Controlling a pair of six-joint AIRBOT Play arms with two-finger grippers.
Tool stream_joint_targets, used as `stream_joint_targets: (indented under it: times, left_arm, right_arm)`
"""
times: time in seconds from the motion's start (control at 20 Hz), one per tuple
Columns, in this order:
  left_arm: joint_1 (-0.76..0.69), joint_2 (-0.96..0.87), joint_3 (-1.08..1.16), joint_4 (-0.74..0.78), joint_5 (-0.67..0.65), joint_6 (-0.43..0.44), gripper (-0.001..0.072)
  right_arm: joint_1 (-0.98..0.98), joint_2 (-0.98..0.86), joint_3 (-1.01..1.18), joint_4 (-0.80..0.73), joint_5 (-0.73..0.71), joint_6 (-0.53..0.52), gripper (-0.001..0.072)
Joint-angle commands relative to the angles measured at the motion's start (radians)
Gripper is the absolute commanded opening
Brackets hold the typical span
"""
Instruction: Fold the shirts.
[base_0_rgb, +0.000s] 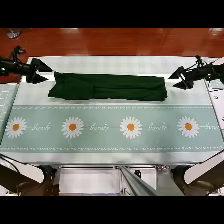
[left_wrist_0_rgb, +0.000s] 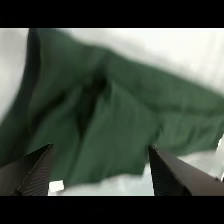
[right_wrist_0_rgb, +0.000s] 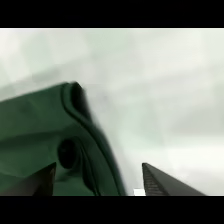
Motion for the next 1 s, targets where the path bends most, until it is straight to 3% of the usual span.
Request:
stream_joint_targets:
  times: [0.0, 0.25, 0.3, 0.35, 0.4, 0.45, 0.5, 0.65, 0.95]
  left_arm:
    - [-0.03, 0.154, -0.063, 0.083, 0.041, 0.047, 0.0703]
    - [-0.224, 0.409, -0.243, 0.083, 0.28, 0.1, 0.0704]
    - [-0.262, 0.422, -0.254, 0.084, 0.282, 0.1, 0.0703]
    - [-0.298, 0.422, -0.255, 0.084, 0.275, 0.1, 0.0701]
    - [-0.335, 0.418, -0.255, 0.084, 0.275, 0.1, 0.0609]
    - [-0.367, 0.412, -0.255, 0.084, 0.275, 0.103, 0.024]
    - [-0.394, 0.407, -0.255, 0.083, 0.276, 0.114, 0.003]
    - [-0.488, 0.399, -0.255, 0.083, 0.287, 0.13, 0.0021]
    - [-0.84, 0.305, -0.255, 0.092, 0.549, 0.106, 0.002]
  right_arm:
    - [0.02, -0.029, 0.004, -0.068, 0.101, 0.013, 0.0616]
    - [0.14, -0.063, 0.004, 0.015, 0.109, -0.048, 0.0612]
    - [0.16, -0.062, 0.007, 0.041, 0.094, -0.052, 0.0553]
    - [0.173, -0.062, 0.014, 0.052, 0.087, -0.055, 0.0321]
    - [0.177, -0.057, 0.029, 0.061, 0.093, -0.052, 0.0036]
    - [0.176, -0.042, 0.039, 0.063, 0.106, -0.058, 0.0034]
    - [0.168, -0.01, 0.041, 0.042, 0.119, -0.062, 0.0034]
    - [0.135, 0.144, 0.005, -0.132, 0.179, -0.073, 0.0033]
    - [0.112, 0.746, -0.519, -0.154, 0.029, -0.136, 0.0033]
